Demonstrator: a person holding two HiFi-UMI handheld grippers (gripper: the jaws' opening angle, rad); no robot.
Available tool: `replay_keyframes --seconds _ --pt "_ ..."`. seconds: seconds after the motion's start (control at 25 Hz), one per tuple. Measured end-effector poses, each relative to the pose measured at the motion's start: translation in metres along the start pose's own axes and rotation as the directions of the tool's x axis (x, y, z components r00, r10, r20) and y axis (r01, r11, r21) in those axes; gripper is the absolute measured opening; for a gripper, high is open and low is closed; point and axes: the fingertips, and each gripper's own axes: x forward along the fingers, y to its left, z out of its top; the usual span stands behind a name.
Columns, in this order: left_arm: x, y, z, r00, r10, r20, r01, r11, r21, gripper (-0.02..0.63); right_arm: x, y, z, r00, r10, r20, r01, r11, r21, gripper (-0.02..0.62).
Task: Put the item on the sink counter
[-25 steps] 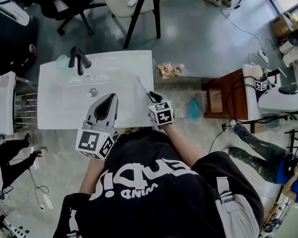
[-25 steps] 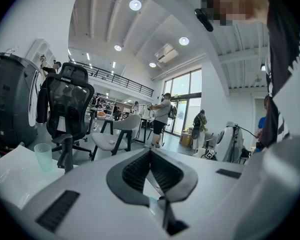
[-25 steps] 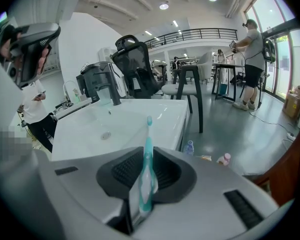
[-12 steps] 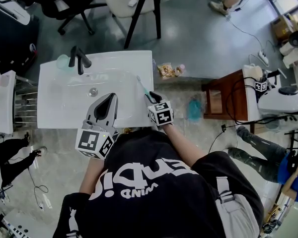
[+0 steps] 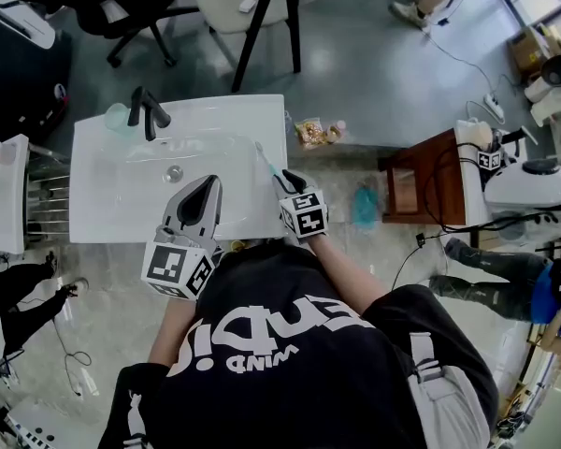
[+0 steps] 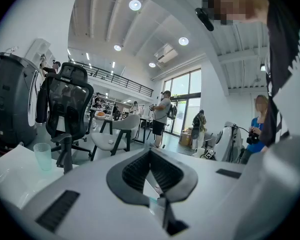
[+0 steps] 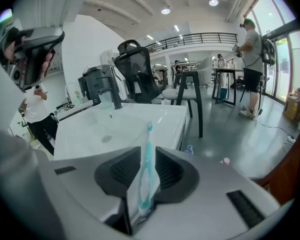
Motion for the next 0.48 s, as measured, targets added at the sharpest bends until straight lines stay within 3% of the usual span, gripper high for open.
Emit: replay_keyframes --seconds 0.24,0.48 --pt "-0.001 0.0 0.0 1.0 -0.005 -0.003 0.005 1.0 -0.002 0.02 -0.009 -0.001 0.01 0.999 -0.009 0.036 0.009 1.0 0.003 0.032" --pt "-0.002 -0.001 -0.001 1.0 -0.005 -0.002 0.005 1.0 -0.01 0.02 -0.02 0.006 0.02 0.998 0.025 0.055 -0.025 1.0 0.006 0.02"
